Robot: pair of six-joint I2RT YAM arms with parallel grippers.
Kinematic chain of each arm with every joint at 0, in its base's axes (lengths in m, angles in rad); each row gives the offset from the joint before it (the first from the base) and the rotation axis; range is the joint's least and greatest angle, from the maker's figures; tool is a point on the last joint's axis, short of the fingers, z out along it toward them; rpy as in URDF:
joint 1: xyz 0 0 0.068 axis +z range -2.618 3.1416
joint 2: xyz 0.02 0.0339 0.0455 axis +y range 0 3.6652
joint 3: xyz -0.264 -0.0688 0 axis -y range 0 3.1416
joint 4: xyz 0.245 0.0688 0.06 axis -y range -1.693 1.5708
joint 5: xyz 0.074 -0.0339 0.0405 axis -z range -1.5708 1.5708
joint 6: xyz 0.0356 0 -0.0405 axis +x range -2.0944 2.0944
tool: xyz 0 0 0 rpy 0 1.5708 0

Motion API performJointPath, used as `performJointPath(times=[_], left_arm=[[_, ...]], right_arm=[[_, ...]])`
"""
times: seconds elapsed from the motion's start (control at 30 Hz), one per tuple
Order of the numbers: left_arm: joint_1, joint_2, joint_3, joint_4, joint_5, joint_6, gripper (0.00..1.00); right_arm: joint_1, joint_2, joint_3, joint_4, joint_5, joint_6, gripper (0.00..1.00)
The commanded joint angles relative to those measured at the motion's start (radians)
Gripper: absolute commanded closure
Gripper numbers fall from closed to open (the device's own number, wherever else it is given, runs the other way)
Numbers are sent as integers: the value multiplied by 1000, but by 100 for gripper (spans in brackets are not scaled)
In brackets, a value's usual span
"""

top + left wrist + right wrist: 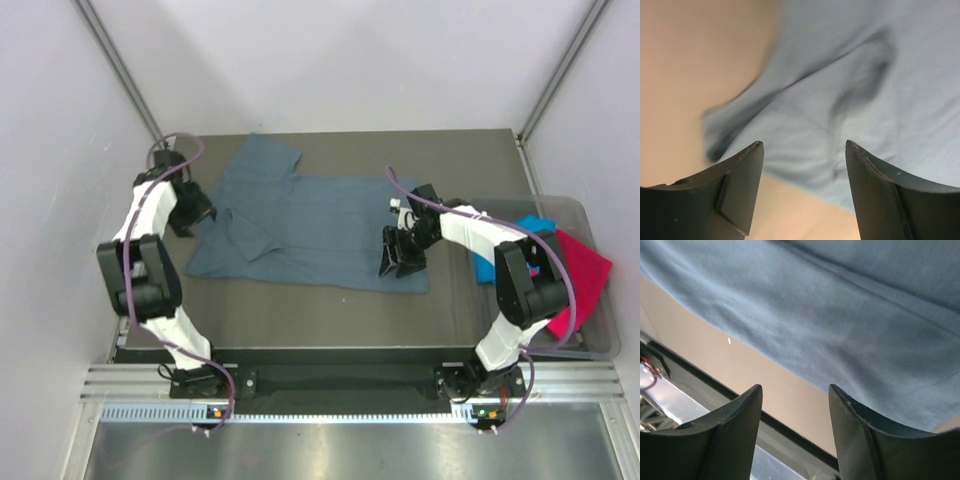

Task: Fold and stack the t-shirts
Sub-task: Fold the tshirt

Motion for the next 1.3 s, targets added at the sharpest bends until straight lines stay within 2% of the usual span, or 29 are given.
performJointPath(times=[0.0,0.1,0.17,0.23,0.4,0.53,0.83,1.03,1.07,1.2,1.27], left_arm=[[101,-153,-170,34,-3,-143,29],[164,-274,-365,72,5,-171,32],[193,-329,-399,75,-44,-190,35],[242,-343,-422,71,-19,-200,36],[266,-289,-442,74,72,-196,36],[270,-253,-469,126,68,-187,33],[279,-162,-456,187,111,-162,33],[292,-102,-428,160,57,-142,43],[291,-102,-428,161,45,-144,48],[293,-95,-425,167,26,-145,55],[293,-87,-417,169,23,-142,57]], right_arm=[[-23,-38,-54,63,-23,61,44],[-35,-72,-114,75,-23,87,45],[-48,-102,-160,78,-15,113,46],[-81,-139,-216,98,-16,155,46],[-189,-213,-320,135,19,238,44],[-287,-231,-361,158,42,258,43],[-310,-236,-373,236,118,323,42],[-310,-230,-402,267,168,345,43],[-310,-225,-402,270,174,345,43],[-306,-182,-390,279,198,331,47],[-305,-167,-378,279,212,325,52]])
